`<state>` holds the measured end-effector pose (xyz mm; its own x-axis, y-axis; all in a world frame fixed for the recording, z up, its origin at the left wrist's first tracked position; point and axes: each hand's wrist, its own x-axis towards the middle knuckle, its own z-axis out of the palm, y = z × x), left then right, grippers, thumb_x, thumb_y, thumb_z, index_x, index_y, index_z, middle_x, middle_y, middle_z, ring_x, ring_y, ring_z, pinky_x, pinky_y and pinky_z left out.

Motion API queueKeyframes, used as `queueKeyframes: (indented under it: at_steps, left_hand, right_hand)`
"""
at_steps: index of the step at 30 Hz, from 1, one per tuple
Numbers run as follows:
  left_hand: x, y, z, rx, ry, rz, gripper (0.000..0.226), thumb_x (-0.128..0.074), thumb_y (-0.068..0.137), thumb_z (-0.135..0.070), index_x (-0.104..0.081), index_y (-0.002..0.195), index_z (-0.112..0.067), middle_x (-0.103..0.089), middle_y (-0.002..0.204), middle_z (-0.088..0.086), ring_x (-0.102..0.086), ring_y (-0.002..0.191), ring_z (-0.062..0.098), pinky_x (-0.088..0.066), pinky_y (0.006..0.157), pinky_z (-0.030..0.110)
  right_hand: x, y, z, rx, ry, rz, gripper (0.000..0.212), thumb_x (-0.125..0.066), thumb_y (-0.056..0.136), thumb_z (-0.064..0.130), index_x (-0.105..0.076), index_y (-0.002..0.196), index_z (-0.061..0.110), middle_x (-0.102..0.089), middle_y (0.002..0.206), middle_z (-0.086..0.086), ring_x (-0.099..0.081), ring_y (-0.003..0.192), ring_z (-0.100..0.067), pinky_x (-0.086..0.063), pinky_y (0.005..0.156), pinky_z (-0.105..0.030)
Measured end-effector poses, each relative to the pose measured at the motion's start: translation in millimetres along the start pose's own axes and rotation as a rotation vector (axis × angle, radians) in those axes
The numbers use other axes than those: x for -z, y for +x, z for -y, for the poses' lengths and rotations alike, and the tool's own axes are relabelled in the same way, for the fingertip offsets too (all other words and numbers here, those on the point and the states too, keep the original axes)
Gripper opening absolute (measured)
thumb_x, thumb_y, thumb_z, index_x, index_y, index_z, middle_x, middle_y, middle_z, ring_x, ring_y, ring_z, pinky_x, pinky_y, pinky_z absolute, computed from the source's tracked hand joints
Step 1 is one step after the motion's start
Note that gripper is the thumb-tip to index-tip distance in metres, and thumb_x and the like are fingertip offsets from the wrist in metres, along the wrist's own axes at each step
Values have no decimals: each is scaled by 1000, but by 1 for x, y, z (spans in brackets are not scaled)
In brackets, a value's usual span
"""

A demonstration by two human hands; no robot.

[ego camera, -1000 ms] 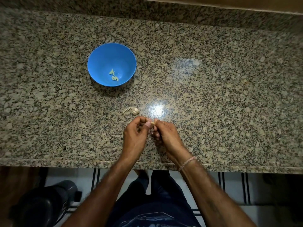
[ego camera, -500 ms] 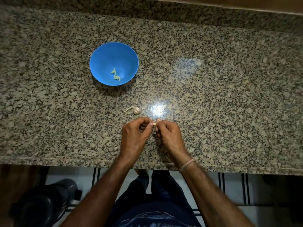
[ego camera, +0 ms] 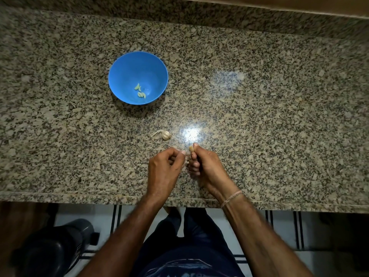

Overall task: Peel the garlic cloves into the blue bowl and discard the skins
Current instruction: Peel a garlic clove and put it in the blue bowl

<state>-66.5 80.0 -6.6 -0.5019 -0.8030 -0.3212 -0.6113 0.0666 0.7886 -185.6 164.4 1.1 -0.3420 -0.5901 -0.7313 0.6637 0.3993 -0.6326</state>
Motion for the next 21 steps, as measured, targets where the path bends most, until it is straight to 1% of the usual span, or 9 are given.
queueKeyframes:
  at_steps: [2,4,6,7,11,14,16,19,21]
  left_hand:
    - [0,1,-3,26,-79,16,21,-66,100,-42,-73,95,-23,-71,81,-8,-65,74,3,-50,63,12]
    - [-1,3,-5,64,-203,60,20,-67,98,-43,-74,102,-25,-75,90,-7,-71,85,7,-61,76,26]
    - [-1,5,-5,88,-290,71,20,-70,97,-42,-75,105,-25,-77,95,-6,-74,92,13,-64,84,42]
    - [-1,5,-5,96,-318,62,18,-72,96,-39,-76,106,-25,-78,96,-6,-74,93,14,-63,86,45]
    - [2,4,-5,134,-415,52,12,-75,95,-28,-78,104,-21,-78,96,-2,-74,95,18,-62,90,47]
    - [3,3,-4,129,-463,64,10,-77,94,-25,-78,101,-19,-79,95,3,-76,95,22,-62,91,45]
    - [2,2,-4,150,-514,80,10,-76,94,-21,-77,102,-15,-79,97,6,-76,98,24,-61,93,43]
    - [0,0,-4,230,-624,106,13,-75,95,-14,-76,107,-9,-79,102,10,-75,101,23,-60,93,37]
    - [-1,0,-3,297,-681,111,16,-76,93,-14,-77,109,-9,-78,104,13,-71,96,24,-59,89,38]
  right_hand:
    - [2,-1,0,39,-47,24,40,-55,106,40,-63,72,21,-50,60,4,-41,53,-13,-33,54,-27]
    - [0,-3,-1,78,-87,26,37,-54,107,38,-64,77,18,-52,62,4,-43,54,-11,-37,54,-24]
    - [-2,-4,-2,117,-117,0,34,-54,107,37,-65,83,17,-55,65,5,-45,56,-10,-39,54,-23]
    - [-3,-4,-3,135,-120,-10,31,-54,107,36,-66,86,16,-56,66,5,-46,57,-10,-40,54,-23]
    - [-2,-5,-5,246,-189,-54,18,-65,102,26,-70,92,12,-65,79,-4,-56,68,-16,-49,61,-31]
    - [0,-3,-9,357,-211,-116,7,-73,97,17,-71,96,10,-72,92,-10,-66,83,-26,-60,80,-43]
    - [2,-1,-12,419,-270,-140,6,-76,94,16,-72,96,12,-75,96,-8,-72,93,-26,-62,89,-44]
    - [4,0,-14,456,-297,-179,6,-78,92,14,-73,94,11,-75,95,-5,-72,95,-22,-62,90,-43]
    - [4,0,-15,475,-298,-204,6,-79,91,13,-74,94,11,-75,94,-5,-73,95,-21,-62,90,-43]
